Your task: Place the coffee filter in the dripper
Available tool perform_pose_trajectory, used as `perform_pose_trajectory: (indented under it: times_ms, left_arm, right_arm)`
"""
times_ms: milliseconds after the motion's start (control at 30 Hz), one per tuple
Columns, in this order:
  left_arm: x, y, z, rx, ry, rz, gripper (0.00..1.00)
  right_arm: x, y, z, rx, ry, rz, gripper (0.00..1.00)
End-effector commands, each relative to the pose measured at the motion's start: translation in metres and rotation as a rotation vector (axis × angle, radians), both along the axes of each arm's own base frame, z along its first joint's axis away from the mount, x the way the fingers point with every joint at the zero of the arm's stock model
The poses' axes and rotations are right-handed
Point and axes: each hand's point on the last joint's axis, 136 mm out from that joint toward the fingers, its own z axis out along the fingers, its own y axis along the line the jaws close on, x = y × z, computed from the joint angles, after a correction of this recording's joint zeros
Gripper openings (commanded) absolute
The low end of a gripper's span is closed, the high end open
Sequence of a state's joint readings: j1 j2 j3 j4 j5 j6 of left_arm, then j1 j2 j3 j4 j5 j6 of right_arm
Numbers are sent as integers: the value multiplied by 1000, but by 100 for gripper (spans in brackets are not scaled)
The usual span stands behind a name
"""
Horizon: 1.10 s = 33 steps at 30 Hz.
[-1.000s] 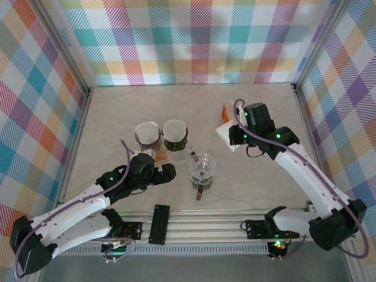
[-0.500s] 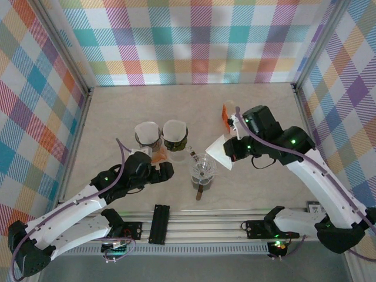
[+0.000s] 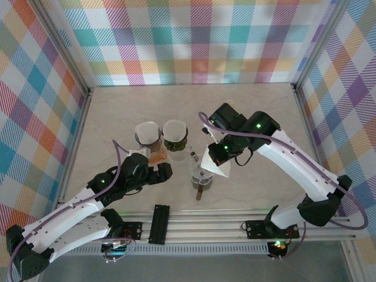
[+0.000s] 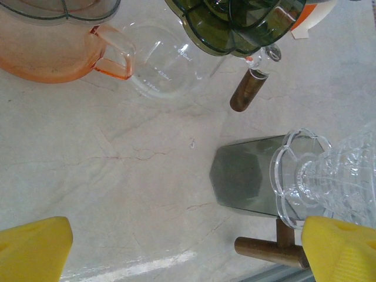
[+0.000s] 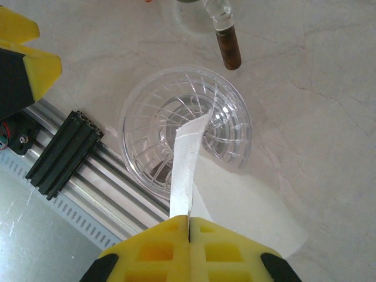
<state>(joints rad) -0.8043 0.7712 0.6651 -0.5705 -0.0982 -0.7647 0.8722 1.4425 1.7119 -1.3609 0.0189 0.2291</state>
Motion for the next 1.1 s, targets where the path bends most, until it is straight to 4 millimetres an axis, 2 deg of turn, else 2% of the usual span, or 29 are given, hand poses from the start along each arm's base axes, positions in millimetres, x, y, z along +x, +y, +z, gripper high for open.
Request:
perform_pose_trajectory:
  times_ms: [0, 167, 600, 767, 967, 1067]
  left_arm:
    - [-2, -1, 2, -8, -24, -25, 100]
    - [-4, -2, 0, -22, -23, -34, 100]
    - [-5, -2, -2, -28, -18, -33, 100]
    - [-6, -2, -3, -24, -11, -32, 100]
    - [-6, -3, -5, -32, -8, -31, 100]
    - [-5, -4, -5, -35, -6, -32, 100]
  right_arm:
    - [-6, 3, -2, -55, 17, 43, 0]
    - [-7, 17, -11, -113, 43, 92, 0]
    - [-11, 49, -34, -72, 106, 144, 0]
    - [-13, 52, -47, -77, 135, 147, 0]
    - [-16, 48, -42, -75, 135, 143, 0]
    - [-17, 47, -46, -80, 145, 141, 0]
